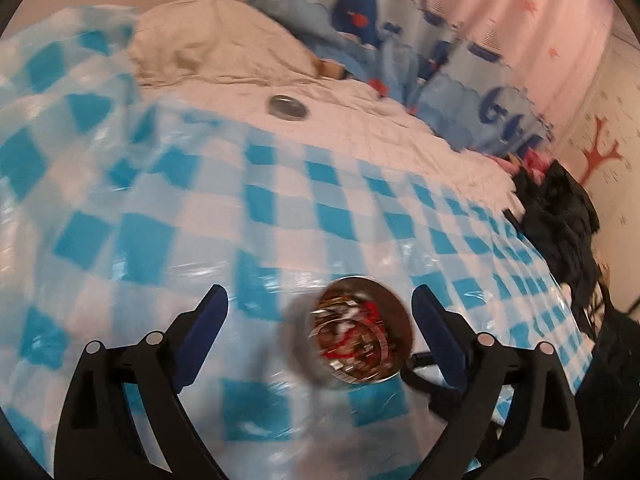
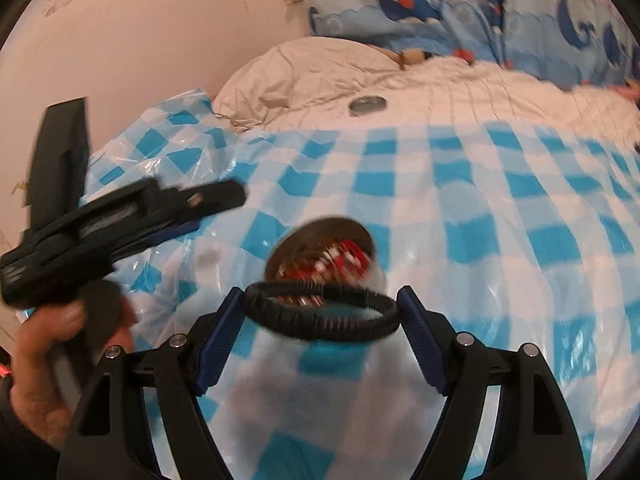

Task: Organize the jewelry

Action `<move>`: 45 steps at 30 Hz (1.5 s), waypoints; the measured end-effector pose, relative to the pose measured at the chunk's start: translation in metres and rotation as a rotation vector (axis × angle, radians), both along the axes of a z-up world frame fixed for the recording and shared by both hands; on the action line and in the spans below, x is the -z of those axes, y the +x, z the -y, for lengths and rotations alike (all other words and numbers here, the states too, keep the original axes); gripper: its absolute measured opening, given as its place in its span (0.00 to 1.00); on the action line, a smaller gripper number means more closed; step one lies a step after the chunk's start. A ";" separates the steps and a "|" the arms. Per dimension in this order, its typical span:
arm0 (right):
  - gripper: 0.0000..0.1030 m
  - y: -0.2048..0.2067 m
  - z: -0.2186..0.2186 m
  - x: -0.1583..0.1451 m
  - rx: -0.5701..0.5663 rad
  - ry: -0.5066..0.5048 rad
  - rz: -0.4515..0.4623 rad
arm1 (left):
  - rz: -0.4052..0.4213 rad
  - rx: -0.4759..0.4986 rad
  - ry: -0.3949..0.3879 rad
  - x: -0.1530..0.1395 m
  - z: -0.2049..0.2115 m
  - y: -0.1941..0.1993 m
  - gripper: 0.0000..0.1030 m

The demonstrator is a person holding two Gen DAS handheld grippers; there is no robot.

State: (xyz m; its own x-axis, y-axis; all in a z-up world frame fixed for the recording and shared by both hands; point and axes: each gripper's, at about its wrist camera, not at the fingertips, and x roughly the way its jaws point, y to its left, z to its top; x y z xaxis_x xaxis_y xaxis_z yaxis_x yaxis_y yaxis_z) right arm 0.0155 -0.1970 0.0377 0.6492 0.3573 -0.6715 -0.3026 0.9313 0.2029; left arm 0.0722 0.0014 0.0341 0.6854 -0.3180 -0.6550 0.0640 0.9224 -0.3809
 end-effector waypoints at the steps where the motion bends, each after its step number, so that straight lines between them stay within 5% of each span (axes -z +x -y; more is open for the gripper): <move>1: 0.72 0.006 -0.008 0.000 -0.009 -0.014 0.008 | -0.009 -0.012 0.009 -0.001 -0.006 -0.003 0.87; 6: 0.73 0.037 -0.032 0.009 -0.023 -0.082 0.058 | -0.014 0.003 0.053 -0.006 -0.017 -0.017 0.88; 10: 0.75 0.055 -0.043 0.030 -0.053 -0.140 0.006 | 0.001 0.014 0.077 -0.012 -0.020 -0.024 0.90; 14: 0.83 0.040 -0.037 0.030 -0.052 -0.161 0.026 | 0.005 0.005 0.059 -0.017 -0.027 -0.029 0.91; 24: 0.83 0.009 -0.013 0.022 -0.004 -0.124 0.006 | 0.000 -0.013 0.065 -0.019 -0.034 -0.032 0.92; 38: 0.91 -0.024 0.018 0.030 0.125 -0.075 -0.084 | -0.012 0.019 0.332 -0.003 0.007 -0.034 0.92; 45: 0.93 -0.029 0.010 0.028 0.107 -0.107 -0.070 | -0.007 0.037 0.380 0.000 0.017 -0.040 0.92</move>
State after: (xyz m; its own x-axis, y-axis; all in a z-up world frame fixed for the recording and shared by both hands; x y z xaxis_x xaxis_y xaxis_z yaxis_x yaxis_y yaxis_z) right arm -0.0132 -0.2072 0.0101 0.6300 0.2130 -0.7468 -0.1892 0.9748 0.1184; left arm 0.0318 -0.0155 0.0340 0.6731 -0.0763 -0.7356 0.0988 0.9950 -0.0127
